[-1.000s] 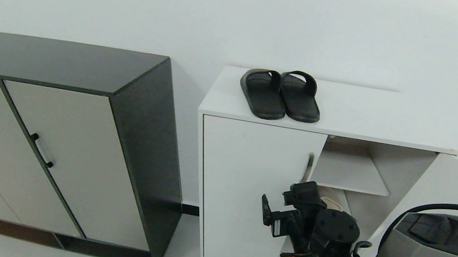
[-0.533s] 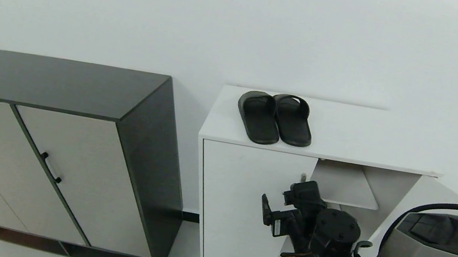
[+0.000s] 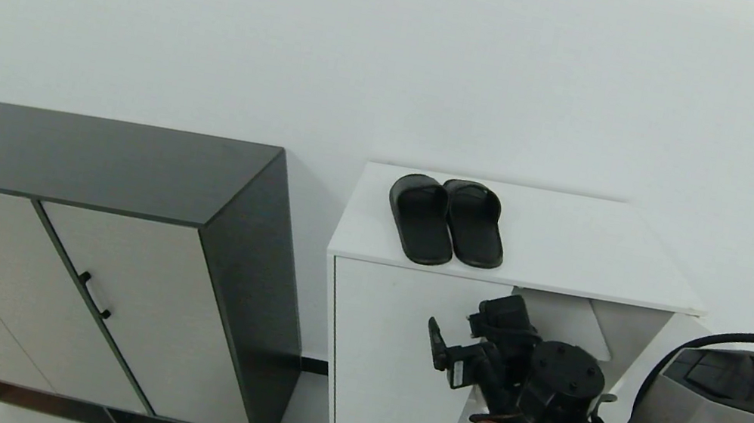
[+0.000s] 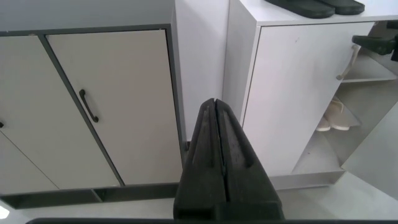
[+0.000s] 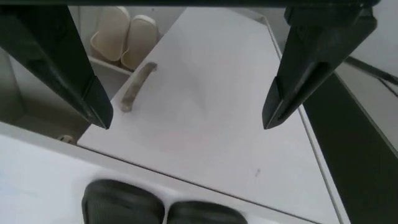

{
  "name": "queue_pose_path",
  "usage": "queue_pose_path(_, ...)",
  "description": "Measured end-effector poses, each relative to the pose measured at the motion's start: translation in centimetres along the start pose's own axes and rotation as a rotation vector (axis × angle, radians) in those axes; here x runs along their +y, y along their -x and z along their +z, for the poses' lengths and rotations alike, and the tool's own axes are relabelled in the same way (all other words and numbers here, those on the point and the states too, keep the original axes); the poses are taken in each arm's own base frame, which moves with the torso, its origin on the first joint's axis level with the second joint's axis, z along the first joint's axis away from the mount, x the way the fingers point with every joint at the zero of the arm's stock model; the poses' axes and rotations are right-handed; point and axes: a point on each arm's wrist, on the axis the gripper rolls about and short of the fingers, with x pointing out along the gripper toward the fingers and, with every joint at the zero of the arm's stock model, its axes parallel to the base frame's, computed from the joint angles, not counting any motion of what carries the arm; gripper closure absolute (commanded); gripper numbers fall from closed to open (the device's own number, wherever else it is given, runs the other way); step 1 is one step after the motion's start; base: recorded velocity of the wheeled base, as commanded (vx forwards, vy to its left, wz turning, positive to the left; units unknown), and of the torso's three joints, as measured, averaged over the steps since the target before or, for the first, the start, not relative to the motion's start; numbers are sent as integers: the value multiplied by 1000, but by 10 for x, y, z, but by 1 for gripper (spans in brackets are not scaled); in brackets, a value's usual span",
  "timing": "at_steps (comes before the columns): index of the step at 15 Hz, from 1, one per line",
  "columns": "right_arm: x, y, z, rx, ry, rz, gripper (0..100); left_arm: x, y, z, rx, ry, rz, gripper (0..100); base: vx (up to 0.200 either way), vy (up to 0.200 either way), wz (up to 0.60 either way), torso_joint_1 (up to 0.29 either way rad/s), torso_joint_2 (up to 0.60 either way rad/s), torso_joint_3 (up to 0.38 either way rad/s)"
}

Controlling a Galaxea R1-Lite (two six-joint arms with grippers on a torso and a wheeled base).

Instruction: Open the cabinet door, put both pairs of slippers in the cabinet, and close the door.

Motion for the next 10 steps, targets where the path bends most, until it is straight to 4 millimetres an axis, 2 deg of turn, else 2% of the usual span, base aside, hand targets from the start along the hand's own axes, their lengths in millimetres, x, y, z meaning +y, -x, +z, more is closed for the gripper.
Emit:
queue_pose_path(3,-4,-4,8,16,16,-7,0,0,0,0,0,0,0,100,0,0,0,0,0,0)
queue_pose_path(6,-8,-13,18,206,-5,-5,0,0,0,0,0,0,0,100,0,0,0,0,0,0)
queue_pose_path(7,-9,-17,29,237,-26,-9,0,0,0,0,0,0,0,100,0,0,0,0,0,0)
queue_pose_path(10,-8,-33,80,256,-111,-44,0,0,0,0,0,1,0,100,0,0,0,0,0,0)
